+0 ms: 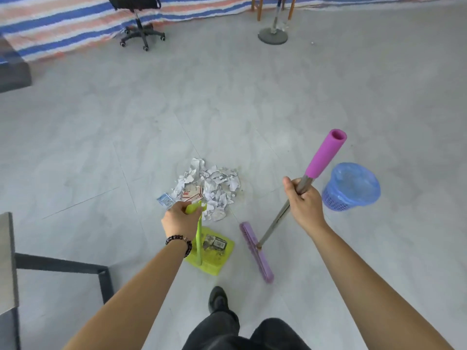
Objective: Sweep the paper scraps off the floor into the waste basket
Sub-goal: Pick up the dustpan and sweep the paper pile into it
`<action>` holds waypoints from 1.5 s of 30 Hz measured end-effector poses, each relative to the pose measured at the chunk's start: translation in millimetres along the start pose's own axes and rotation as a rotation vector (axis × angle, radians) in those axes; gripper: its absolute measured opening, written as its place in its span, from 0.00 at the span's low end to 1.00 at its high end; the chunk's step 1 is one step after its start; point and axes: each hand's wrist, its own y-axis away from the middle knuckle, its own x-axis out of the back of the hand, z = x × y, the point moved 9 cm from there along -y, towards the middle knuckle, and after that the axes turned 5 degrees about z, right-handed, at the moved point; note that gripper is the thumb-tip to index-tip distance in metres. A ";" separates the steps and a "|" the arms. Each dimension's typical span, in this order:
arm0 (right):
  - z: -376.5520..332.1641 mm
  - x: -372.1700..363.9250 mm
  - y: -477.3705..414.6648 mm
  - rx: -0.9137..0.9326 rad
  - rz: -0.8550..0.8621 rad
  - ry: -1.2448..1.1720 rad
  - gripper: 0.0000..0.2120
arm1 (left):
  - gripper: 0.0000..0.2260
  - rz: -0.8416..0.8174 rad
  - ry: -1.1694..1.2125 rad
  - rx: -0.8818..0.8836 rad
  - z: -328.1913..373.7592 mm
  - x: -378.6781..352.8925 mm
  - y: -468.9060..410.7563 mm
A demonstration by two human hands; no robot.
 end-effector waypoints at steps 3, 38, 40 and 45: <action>-6.8 -9.8 -54.9 0.019 -0.036 0.007 0.20 | 0.13 -0.004 -0.038 0.057 18.3 -23.7 -34.1; 91.7 -91.8 -169.4 -1.143 -0.568 -0.454 0.08 | 0.18 -0.244 -0.651 0.338 13.6 -118.1 -43.2; 90.5 -79.3 -155.5 -1.144 -0.538 -0.460 0.09 | 0.16 -0.227 -0.608 0.344 9.5 -123.1 -42.4; 107.3 -89.5 -149.9 -1.038 -0.469 -0.396 0.09 | 0.14 -0.217 -0.578 0.353 13.7 -132.3 -49.6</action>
